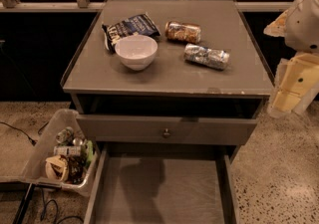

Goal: Place redbull can into middle drawer

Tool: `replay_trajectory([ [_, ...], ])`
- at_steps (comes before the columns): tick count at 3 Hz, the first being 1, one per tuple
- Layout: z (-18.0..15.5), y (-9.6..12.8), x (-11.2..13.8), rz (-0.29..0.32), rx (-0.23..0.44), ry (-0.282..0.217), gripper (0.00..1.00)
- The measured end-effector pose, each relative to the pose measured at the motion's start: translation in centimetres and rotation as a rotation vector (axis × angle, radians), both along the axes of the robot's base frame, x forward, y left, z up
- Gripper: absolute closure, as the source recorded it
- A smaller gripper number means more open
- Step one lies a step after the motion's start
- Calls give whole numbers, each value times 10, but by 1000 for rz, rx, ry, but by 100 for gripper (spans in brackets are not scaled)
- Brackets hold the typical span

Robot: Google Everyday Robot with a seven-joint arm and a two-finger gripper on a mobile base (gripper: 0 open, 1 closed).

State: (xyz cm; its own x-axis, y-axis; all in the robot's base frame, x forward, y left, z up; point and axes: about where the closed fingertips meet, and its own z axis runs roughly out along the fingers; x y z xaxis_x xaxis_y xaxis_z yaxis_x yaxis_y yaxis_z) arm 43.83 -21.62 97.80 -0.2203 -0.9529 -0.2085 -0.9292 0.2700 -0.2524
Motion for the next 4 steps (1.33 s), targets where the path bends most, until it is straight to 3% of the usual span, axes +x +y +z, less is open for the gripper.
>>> replay_trajectory([
  [2, 8, 11, 12, 23, -20, -38, 0],
  [4, 8, 18, 64, 71, 86, -131, 0],
])
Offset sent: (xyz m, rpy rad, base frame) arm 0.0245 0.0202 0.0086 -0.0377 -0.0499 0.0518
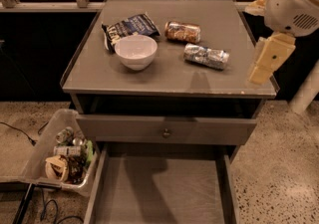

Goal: Place redbull can into middle drawer

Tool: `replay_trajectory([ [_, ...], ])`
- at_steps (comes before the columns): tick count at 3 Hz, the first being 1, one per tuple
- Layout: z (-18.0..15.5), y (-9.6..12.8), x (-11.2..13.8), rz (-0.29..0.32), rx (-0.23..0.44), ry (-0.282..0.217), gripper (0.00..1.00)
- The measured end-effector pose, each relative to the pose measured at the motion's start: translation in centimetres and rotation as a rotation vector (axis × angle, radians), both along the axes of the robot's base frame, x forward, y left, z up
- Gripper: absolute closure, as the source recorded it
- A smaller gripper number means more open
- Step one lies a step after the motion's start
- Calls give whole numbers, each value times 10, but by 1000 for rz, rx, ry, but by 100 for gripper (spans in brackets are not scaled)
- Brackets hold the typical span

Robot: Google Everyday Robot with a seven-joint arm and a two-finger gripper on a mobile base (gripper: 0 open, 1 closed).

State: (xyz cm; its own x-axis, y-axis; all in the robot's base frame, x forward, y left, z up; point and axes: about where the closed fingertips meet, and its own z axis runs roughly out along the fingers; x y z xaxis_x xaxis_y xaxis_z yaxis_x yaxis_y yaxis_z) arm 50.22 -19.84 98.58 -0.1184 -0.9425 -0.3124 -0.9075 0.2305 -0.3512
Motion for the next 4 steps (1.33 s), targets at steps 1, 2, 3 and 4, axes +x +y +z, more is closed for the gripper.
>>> replay_trajectory([
  [1, -5, -6, 31, -24, 81, -35, 0],
  [2, -11, -8, 59, -32, 167, -28, 0],
  [3, -19, -9, 84, -31, 223, -25, 0],
  [4, -30, -14, 108, -45, 304, -14, 0],
])
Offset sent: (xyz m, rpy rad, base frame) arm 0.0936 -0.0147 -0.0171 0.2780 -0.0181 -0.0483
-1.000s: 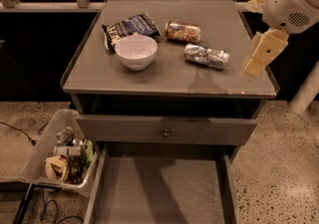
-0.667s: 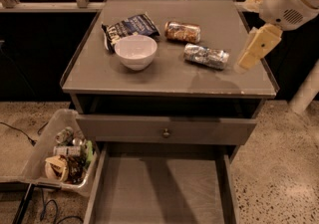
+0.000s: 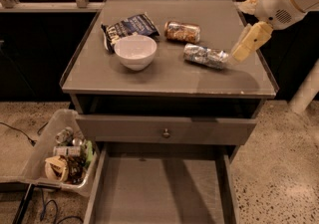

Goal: Place redbull can into middle drawer

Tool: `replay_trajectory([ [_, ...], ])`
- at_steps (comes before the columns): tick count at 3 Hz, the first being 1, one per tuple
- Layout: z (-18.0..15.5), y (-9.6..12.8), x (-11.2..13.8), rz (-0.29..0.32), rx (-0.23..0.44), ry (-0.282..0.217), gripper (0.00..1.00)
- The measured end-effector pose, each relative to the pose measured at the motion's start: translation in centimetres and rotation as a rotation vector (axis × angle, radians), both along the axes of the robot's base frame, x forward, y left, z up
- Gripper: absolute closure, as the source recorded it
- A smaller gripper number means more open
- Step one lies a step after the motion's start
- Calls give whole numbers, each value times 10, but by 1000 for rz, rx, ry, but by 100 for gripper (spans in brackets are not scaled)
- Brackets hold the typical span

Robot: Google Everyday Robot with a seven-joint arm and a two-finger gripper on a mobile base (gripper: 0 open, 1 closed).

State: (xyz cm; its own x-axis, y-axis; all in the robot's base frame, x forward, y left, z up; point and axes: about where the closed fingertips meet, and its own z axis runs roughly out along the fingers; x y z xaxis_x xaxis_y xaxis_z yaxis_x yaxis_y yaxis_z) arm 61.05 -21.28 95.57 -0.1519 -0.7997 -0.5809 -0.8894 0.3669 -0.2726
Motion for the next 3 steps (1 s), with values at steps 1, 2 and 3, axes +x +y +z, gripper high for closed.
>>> replay_trajectory([
  [1, -11, 0, 17, -1, 95, 17, 0],
  [2, -25, 1, 28, -11, 140, 31, 0],
  [3, -41, 8, 34, -12, 136, 44, 0],
])
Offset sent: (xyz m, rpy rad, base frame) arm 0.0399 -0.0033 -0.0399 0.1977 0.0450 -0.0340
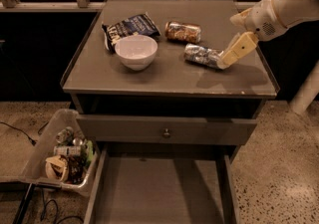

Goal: Place redbull can into middle drawer

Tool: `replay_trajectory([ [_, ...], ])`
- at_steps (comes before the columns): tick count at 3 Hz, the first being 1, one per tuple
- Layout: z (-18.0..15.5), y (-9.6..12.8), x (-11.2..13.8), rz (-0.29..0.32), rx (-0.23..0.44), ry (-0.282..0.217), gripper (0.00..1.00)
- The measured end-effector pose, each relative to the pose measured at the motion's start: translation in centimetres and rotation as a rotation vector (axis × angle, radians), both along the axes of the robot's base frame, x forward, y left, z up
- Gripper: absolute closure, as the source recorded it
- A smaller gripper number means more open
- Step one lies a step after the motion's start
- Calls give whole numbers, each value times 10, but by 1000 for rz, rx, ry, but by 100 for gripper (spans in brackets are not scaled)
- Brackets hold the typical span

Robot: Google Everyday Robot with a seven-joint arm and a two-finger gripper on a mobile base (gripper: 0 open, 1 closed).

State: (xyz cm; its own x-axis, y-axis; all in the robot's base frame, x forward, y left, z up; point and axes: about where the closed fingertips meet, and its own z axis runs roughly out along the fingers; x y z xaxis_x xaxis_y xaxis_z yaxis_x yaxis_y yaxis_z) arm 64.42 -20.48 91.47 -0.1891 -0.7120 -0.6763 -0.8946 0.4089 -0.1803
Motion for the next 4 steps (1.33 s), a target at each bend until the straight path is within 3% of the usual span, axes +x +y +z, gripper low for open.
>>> replay_trajectory([
  [2, -38, 13, 6, -27, -24, 33, 0],
  [4, -63, 11, 16, -61, -71, 59, 0],
])
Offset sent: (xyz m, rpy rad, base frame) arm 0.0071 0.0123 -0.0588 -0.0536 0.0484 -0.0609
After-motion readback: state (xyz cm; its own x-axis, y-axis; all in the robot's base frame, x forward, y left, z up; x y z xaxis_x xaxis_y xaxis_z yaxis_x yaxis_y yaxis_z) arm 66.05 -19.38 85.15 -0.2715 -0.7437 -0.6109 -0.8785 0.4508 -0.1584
